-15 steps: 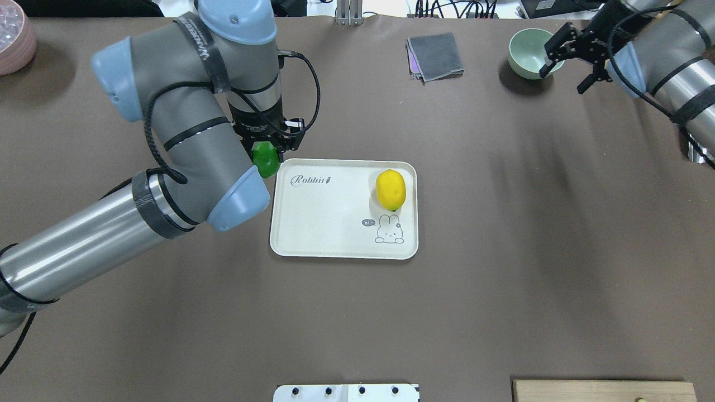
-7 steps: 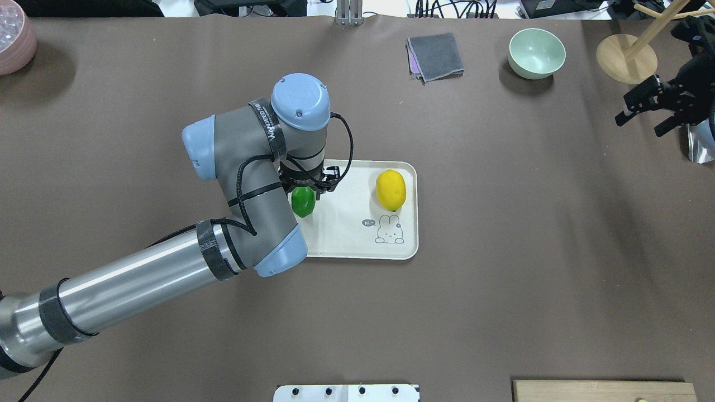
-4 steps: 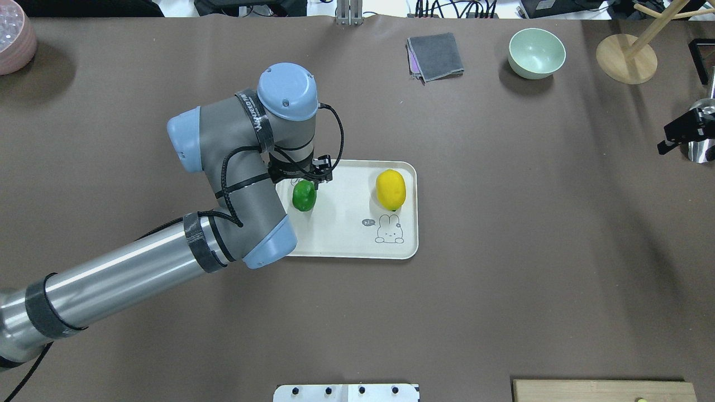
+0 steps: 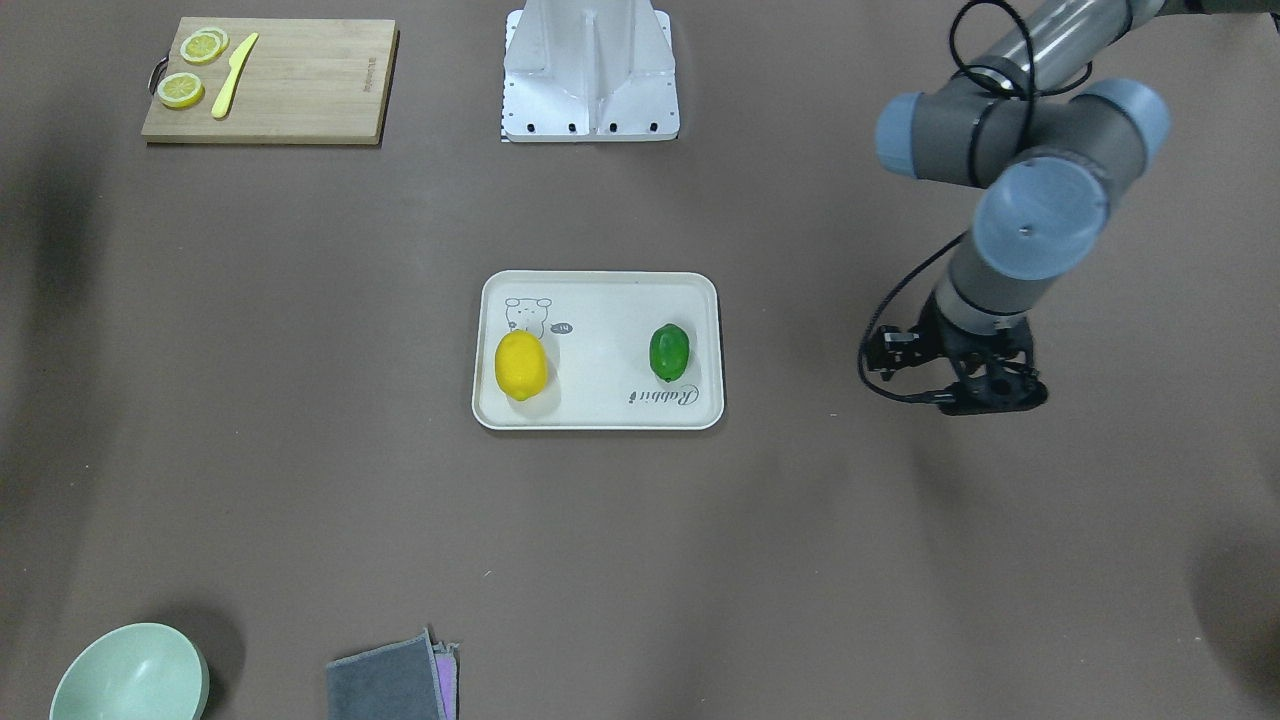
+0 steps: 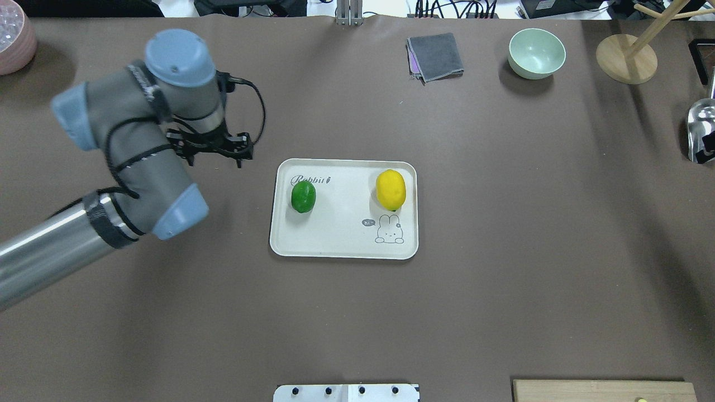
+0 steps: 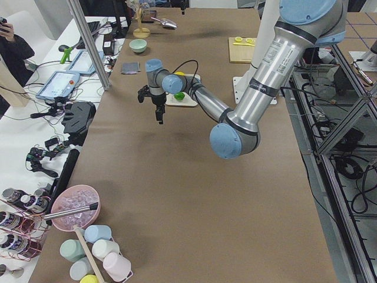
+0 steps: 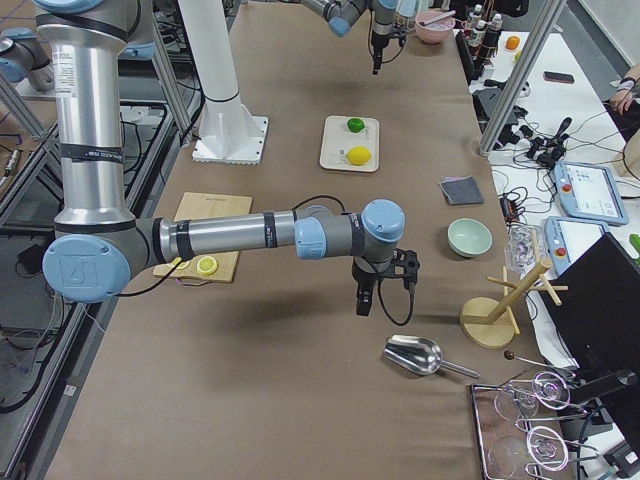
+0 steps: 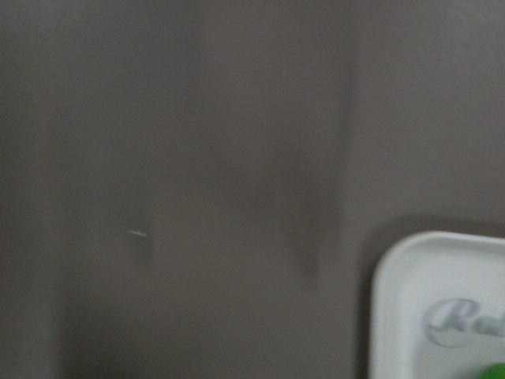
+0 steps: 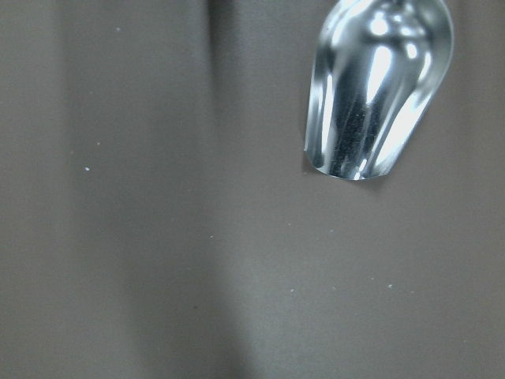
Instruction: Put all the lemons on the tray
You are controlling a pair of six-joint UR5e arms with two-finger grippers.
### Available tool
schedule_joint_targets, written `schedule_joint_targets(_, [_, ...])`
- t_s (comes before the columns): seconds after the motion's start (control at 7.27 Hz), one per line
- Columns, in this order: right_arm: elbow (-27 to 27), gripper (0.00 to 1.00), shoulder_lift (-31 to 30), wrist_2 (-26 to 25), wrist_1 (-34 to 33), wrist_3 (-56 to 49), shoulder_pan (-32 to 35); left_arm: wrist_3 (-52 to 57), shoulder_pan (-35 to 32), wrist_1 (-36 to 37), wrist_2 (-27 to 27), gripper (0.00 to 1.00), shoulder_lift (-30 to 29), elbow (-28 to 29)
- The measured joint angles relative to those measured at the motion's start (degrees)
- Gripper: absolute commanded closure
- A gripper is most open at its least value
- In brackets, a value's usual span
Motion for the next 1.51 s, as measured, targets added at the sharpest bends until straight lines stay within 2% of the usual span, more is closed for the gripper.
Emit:
schedule_joint_targets(0.41, [-2.01, 0.0, 1.13, 0.1, -1.14, -1.41, 2.99, 11.12, -8.83, -1.66, -3.76, 0.02, 7.84, 0.27])
schedule_joint_targets(0.83, [-2.01, 0.0, 1.92, 0.1, -3.65, -4.38, 5.86, 19.94, -17.7, -9.09, -8.92, 0.02, 18.84, 1.08])
schedule_joint_targets(1.1, [-1.66, 0.0, 1.66, 0.19, -4.34, -5.53, 7.44, 22.52, -21.01, -13.44, -9.0, 0.02, 27.5, -2.67])
schedule_joint_targets(1.51, [-1.23, 0.0, 0.27, -0.03, -4.43, -6.74, 9.04, 23.16, -25.16, -15.84, -8.21, 0.02, 38.51, -10.12])
